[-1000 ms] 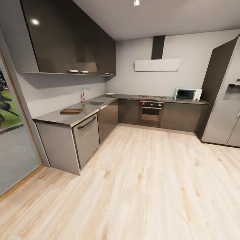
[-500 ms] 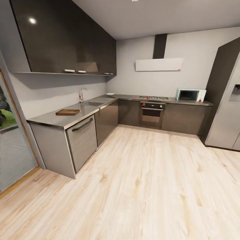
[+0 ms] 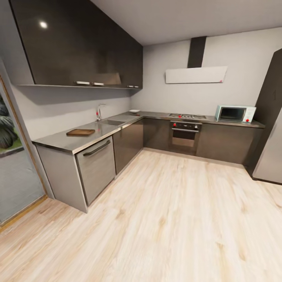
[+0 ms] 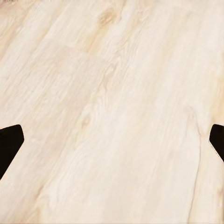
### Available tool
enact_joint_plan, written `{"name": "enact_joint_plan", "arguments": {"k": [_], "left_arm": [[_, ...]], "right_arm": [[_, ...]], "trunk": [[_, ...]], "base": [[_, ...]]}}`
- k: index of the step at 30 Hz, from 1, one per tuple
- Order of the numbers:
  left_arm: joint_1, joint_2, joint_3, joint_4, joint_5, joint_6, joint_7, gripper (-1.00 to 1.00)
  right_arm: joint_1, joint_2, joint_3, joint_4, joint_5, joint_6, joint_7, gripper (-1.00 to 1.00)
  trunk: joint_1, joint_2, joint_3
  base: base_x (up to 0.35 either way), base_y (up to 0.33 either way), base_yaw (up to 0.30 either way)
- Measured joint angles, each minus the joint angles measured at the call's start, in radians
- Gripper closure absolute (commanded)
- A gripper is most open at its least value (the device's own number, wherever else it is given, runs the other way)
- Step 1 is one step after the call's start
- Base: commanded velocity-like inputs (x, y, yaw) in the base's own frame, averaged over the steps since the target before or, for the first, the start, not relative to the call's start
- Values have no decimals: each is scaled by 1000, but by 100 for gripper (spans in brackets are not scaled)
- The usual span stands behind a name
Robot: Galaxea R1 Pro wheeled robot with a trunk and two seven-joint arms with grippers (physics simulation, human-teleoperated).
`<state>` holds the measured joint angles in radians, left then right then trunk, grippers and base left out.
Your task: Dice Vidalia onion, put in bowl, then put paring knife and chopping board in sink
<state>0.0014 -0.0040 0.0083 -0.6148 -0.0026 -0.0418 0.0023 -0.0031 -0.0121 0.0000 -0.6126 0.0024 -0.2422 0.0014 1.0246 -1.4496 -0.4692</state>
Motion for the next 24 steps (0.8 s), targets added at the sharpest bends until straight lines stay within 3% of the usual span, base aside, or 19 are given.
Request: {"name": "enact_joint_plan", "arguments": {"k": [12,24], "left_arm": [[0,0,0,1,0,0,0,-100],[0,0,0,2,0,-1,-1,-100]], "right_arm": [[0,0,0,1,0,0,0,-100],[0,2,1,2,0,0,0,-100]], "trunk": [[0,0,0],[0,0,0]], "base": [[219,-240,149],[219,-241,224]]}}
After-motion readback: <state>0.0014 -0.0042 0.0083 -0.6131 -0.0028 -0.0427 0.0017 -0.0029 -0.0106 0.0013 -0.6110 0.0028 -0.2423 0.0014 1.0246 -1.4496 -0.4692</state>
